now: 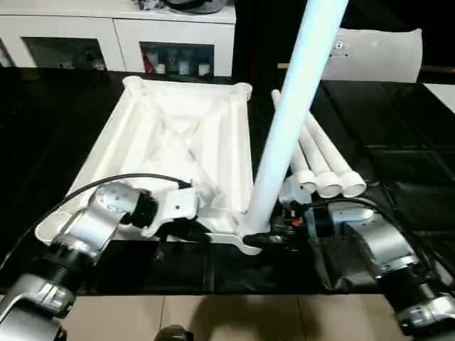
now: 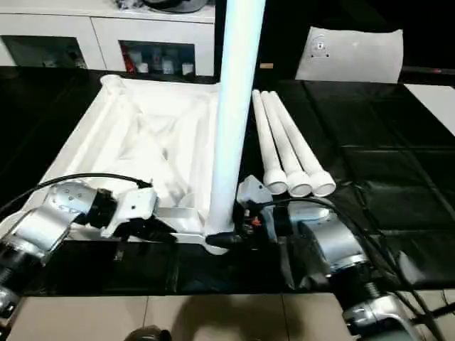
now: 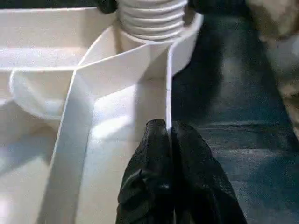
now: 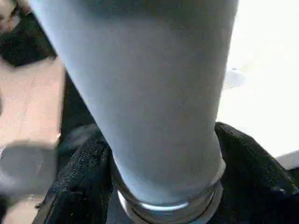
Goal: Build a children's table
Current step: Rotate leg to tighten
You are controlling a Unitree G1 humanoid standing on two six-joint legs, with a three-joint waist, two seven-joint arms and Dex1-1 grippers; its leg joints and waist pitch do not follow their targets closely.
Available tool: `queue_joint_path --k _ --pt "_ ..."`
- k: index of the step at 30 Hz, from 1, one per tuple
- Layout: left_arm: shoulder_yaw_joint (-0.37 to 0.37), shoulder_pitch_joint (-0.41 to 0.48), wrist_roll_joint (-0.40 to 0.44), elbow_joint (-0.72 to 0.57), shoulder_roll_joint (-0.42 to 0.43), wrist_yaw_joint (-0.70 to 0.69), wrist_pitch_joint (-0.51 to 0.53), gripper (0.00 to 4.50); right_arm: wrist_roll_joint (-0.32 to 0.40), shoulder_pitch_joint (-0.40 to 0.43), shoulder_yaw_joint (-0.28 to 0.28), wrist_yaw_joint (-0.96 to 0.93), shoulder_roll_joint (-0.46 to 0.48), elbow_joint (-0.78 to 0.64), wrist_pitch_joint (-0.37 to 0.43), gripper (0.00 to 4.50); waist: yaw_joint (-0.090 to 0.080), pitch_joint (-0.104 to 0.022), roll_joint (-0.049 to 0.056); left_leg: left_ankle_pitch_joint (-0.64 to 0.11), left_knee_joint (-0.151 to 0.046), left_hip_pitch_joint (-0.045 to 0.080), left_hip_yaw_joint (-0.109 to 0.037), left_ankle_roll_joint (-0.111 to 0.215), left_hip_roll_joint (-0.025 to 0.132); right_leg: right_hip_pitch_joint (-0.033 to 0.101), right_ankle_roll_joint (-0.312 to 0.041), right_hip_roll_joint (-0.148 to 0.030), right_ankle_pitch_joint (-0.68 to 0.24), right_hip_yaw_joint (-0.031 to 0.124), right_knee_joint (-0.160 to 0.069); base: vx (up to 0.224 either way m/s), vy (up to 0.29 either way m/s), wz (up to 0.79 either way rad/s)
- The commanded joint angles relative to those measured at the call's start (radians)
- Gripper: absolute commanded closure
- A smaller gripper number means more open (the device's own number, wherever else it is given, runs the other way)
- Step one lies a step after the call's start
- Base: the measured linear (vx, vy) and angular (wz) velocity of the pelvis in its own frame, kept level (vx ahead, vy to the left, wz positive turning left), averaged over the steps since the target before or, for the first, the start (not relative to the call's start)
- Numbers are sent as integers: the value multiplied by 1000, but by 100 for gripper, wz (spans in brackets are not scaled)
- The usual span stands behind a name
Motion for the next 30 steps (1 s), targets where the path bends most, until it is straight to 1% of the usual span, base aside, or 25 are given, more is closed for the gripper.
queue_joint_path --k 1,2,3,4,5,6,7,8,10,11,12,13,14,15,17,18,20,21,22,23,25,26,27,29,30 --pt "18 4 -13 -56 -30 80 49 450 -3 -1 13 -76 46 29 15 171 -4 -45 4 -266 -77 17 -30 -11 68 30 -228 -100 -240 55 -87 0 0 0" --pt "52 33 -16 -102 -50 153 121 450 -10 -12 -7 -165 99 69 14 171 -10 -44 3 -285 -78 20 -30 -18 69 28 -216 -102 -289 57 -91 0 0 0" --pt "78 52 -26 -135 -72 202 172 450 -15 -22 -21 -222 133 98 17 172 -16 -42 5 -293 -80 18 -32 -24 70 27 -215 -104 -304 58 -91 0 0 0" --pt "102 74 -31 -180 -101 256 229 450 -19 -38 -39 -292 172 133 21 172 -29 -39 5 -296 -85 9 -37 -32 68 32 -207 -102 -330 54 -92 0 0 0" --pt "109 82 -30 -197 -112 277 249 450 -19 -44 -47 -319 187 147 24 172 -32 -42 7 -300 -85 13 -37 -41 70 31 -206 -102 -332 54 -89 0 0 0" --pt "131 100 -13 -250 -151 348 324 450 -8 -67 -80 -393 234 179 54 172 -45 -39 2 -315 -81 17 -36 -39 67 23 -199 -100 -355 57 -95 0 0 0" --pt "131 100 -13 -250 -151 348 324 450 -8 -67 -80 -393 234 179 54 172 -48 -39 3 -315 -80 18 -35 -36 67 22 -200 -100 -353 59 -98 0 0 0" --pt "142 108 -11 -277 -175 380 363 450 -6 -80 -93 -431 256 194 61 173 -50 -37 4 -312 -80 19 -32 -31 67 20 -197 -96 -341 60 -103 0 0 0" --pt "150 118 3 -344 -239 471 456 450 -17 -116 -122 -533 311 243 69 173 -50 -34 3 -305 -80 18 -31 -27 65 18 -200 -93 -319 60 -100 0 0 0" --pt "150 118 3 -344 -239 471 456 450 -17 -116 -122 -533 311 243 69 173 -52 -35 3 -297 -80 17 -30 -26 65 20 -202 -94 -308 61 -99 0 0 0" --pt "140 124 16 -372 -270 515 487 450 -35 -133 -125 -576 336 272 66 173 -50 -36 2 -272 -80 15 -29 -19 66 22 -199 -92 -273 60 -97 0 0 0" --pt "140 124 16 -372 -270 515 487 450 -35 -133 -125 -576 336 272 66 173 -50 -34 3 -266 -81 14 -30 -15 66 22 -199 -91 -264 59 -98 0 0 0" --pt "132 126 25 -381 -277 528 493 450 -44 -138 -124 -585 343 282 61 173 -49 -37 3 -253 -81 13 -30 -10 65 25 -198 -92 -239 59 -96 0 0 0" --pt "123 132 25 -397 -297 547 503 450 -63 -148 -127 -616 349 298 49 173 -49 -38 7 -238 -81 14 -28 -7 66 25 -202 -91 -205 58 -95 0 0 0" --pt "117 130 26 -399 -299 549 504 450 -57 -152 -139 -618 352 304 42 173 -50 -39 1 -225 -80 12 -27 1 64 27 -204 -89 -177 58 -95 0 0 0" --pt "117 129 27 -398 -297 551 506 450 -59 -152 -140 -622 350 307 36 173 -49 -41 6 -201 -79 13 -26 9 64 30 -210 -89 -132 56 -91 0 0 0" --pt "118 124 36 -390 -288 559 508 450 -69 -148 -142 -621 340 314 22 117 -50 -42 7 -190 -79 13 -25 15 64 32 -215 -88 -103 55 -90 0 0 0" --pt "118 118 41 -379 -278 556 499 450 -68 -143 -145 -613 332 306 20 117 -50 -40 6 -192 -79 12 -25 15 64 32 -217 -88 -103 55 -90 0 0 0" --pt "119 114 44 -373 -272 557 496 450 -67 -141 -148 -610 328 305 16 100 -50 -40 7 -203 -80 14 -25 14 65 32 -217 -89 -118 55 -92 0 0 0" --pt "120 112 43 -369 -268 554 493 450 -67 -139 -149 -608 326 301 15 93 -48 -40 13 -213 -80 15 -26 10 65 31 -217 -90 -130 55 -92 0 0 0" --pt "119 102 46 -353 -252 540 478 450 -67 -131 -148 -593 312 280 11 79 -48 -40 6 -213 -81 15 -26 10 65 33 -211 -89 -133 55 -93 0 0 0" --pt "123 88 39 -326 -226 508 458 450 -72 -109 -143 -558 278 230 6 79 -46 -41 13 -207 -80 15 -26 11 65 33 -208 -88 -121 54 -93 0 0 0" --pt "120 82 37 -315 -214 494 442 450 -70 -99 -138 -534 262 205 6 66 -44 -46 10 -185 -77 17 -25 14 66 34 -208 -88 -83 55 -89 0 0 0" --pt "119 77 37 -303 -204 484 426 450 -68 -90 -133 -514 248 181 7 44 -43 -46 9 -159 -77 13 -25 21 65 39 -212 -87 -40 53 -85 0 0 0" --pt "118 73 39 -296 -198 479 414 450 -66 -85 -129 -501 239 167 8 36 -44 -47 8 -141 -75 12 -24 33 65 39 -225 -89 -3 52 -81 0 0 0"
